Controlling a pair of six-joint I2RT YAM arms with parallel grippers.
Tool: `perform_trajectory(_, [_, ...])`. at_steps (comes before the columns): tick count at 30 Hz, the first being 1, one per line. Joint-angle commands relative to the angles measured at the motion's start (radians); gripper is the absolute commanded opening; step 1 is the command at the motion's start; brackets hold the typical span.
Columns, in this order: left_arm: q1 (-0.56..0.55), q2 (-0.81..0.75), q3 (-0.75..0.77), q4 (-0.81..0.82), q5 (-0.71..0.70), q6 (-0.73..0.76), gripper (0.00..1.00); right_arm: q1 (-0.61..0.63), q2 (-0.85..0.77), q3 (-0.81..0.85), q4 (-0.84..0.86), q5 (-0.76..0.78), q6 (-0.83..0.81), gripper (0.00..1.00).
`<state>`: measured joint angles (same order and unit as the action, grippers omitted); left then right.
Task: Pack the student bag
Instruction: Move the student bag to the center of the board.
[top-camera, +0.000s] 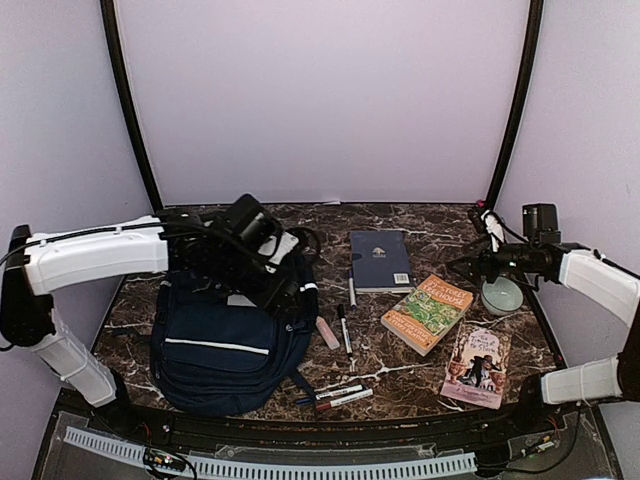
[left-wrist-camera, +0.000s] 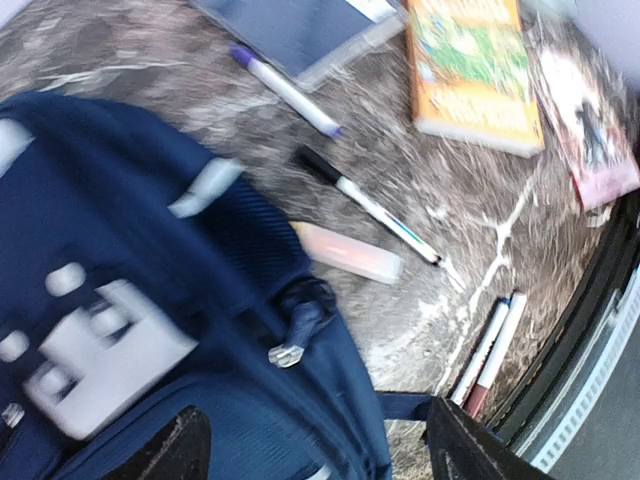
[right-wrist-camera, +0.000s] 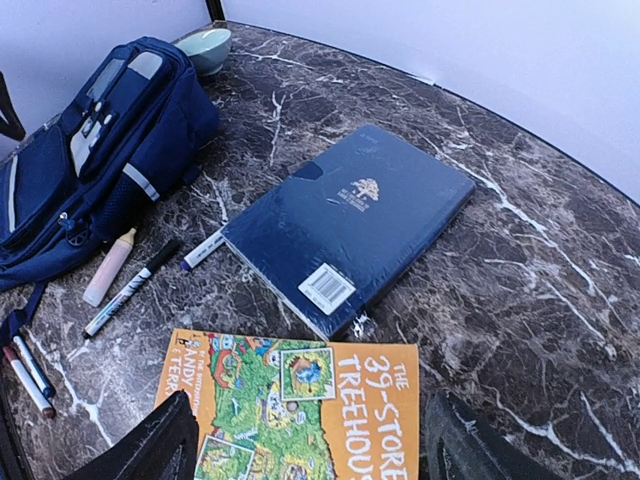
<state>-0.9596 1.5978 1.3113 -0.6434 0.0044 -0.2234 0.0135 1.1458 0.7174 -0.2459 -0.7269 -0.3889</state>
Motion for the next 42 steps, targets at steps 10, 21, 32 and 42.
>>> perform_trajectory(10, [0.335,-0.363,-0.301,-0.107,-0.168,-0.335,0.82,0.437,0.385,0.376,-0.079,0.236,0.154,0.69])
perform_trajectory(21, [0.373,-0.382,-0.480,-0.069,-0.080,-0.443,0.81,0.645,0.811,0.732,-0.120,0.228,0.290,0.73])
perform_trajectory(32, [0.361,-0.505,-0.669,0.066,0.176,-0.443,0.77,0.723,1.282,1.309,-0.221,0.230,0.436,0.53])
perform_trajectory(42, [0.197,-0.480,-0.601,0.044,0.134,-0.396,0.77,0.712,1.493,1.661,-0.117,0.380,0.454,0.49])
